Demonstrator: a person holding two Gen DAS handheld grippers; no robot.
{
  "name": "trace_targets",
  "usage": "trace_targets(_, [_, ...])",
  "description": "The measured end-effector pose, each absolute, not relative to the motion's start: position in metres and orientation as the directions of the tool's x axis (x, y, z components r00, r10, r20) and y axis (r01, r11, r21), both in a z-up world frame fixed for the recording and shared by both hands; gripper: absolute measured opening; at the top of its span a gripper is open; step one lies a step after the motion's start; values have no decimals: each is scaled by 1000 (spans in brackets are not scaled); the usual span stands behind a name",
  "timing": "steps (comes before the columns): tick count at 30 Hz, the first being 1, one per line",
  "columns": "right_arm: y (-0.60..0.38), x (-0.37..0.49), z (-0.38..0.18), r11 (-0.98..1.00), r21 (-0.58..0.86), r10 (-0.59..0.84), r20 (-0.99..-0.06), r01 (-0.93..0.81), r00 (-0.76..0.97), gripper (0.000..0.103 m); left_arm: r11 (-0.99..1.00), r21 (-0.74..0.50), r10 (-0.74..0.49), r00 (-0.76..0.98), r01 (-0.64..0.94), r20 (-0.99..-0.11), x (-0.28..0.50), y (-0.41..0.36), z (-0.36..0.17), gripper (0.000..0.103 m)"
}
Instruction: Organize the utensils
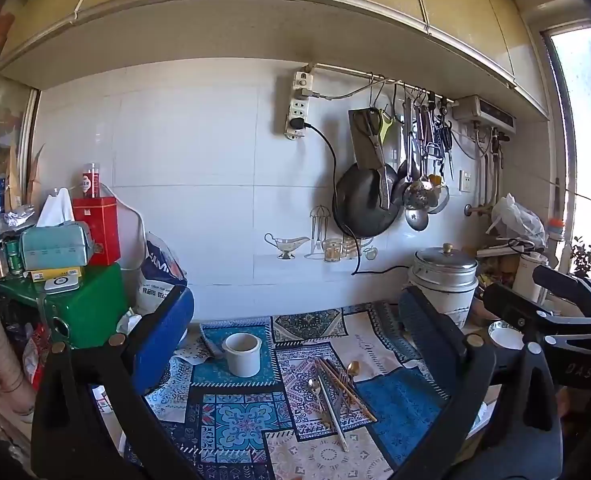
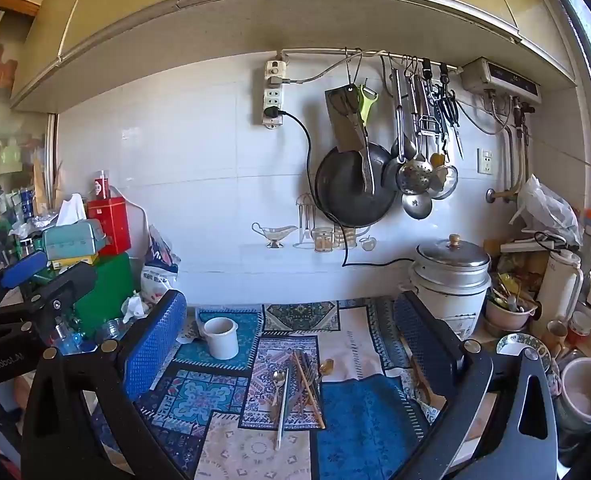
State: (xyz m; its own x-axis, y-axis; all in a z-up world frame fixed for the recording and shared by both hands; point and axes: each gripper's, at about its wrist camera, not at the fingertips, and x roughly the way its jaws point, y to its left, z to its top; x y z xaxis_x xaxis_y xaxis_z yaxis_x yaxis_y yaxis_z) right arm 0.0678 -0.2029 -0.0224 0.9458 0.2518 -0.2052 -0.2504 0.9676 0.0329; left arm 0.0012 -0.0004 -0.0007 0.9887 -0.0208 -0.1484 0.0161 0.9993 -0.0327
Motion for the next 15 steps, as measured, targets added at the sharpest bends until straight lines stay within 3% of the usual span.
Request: trace_targets(15, [-199, 68, -26, 967, 36, 255, -221, -254, 941, 103, 999, -32, -12, 985, 6, -170, 3, -5, -4, 103])
